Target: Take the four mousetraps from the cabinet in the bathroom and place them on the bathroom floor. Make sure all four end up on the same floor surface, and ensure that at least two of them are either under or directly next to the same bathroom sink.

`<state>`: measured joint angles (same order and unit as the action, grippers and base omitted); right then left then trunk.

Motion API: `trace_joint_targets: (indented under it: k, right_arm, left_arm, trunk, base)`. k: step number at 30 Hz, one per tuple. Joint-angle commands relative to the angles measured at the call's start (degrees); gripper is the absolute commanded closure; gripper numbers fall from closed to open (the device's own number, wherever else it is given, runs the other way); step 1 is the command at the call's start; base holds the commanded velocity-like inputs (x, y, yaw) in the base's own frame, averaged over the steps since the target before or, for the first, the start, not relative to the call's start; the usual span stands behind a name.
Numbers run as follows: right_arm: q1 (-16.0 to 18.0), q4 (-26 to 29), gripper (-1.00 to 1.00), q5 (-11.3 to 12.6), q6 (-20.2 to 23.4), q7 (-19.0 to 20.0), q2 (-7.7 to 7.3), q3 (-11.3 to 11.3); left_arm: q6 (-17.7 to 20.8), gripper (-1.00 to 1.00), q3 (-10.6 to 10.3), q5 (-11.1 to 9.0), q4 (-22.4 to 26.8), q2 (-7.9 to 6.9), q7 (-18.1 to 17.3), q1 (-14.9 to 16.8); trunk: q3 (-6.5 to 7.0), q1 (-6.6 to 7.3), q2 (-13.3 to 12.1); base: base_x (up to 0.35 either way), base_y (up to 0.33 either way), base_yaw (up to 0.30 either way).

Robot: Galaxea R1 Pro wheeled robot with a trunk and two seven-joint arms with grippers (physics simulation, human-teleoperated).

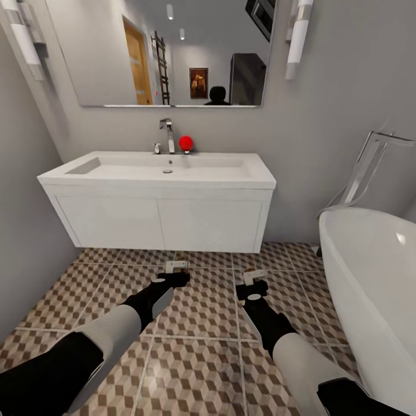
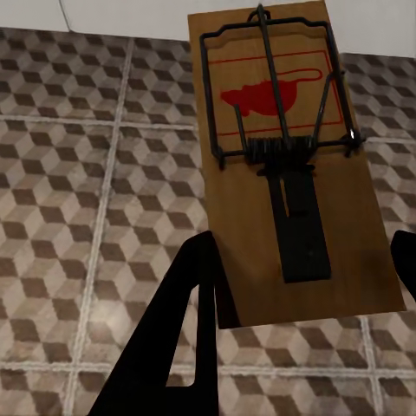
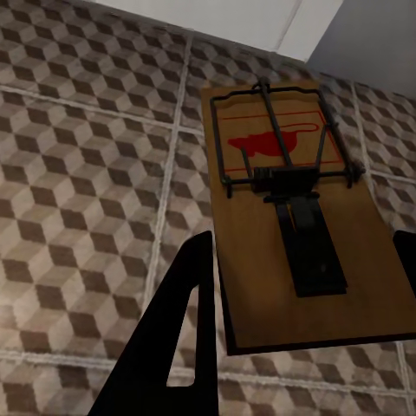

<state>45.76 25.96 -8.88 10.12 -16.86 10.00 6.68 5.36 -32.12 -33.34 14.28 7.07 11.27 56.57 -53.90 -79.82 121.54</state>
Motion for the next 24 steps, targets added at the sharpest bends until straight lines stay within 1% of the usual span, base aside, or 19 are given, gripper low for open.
trace_joint_targets:
  k: [1,24]
  right_arm:
    - [0.0,0.1,1.0,-0.5,0.5,-0.3,0.0,0.2]
    - [0.0,0.1,1.0,-0.5,0.5,-0.3,0.0,0.2]
  left_arm:
    - [0.3,1.0,-0.5,-0.3,0.1,-0.04,0.4,0.0]
    - [0.3,1.0,-0.5,-0.3,0.1,-0.04,0.4,0.0]
  trunk:
    - [-0.23,-0.22,0.4]
    - [-4.36,-5.27,9.7]
  base:
    - [0.0,0.0,0.0]
    - [0.0,0.0,0.0]
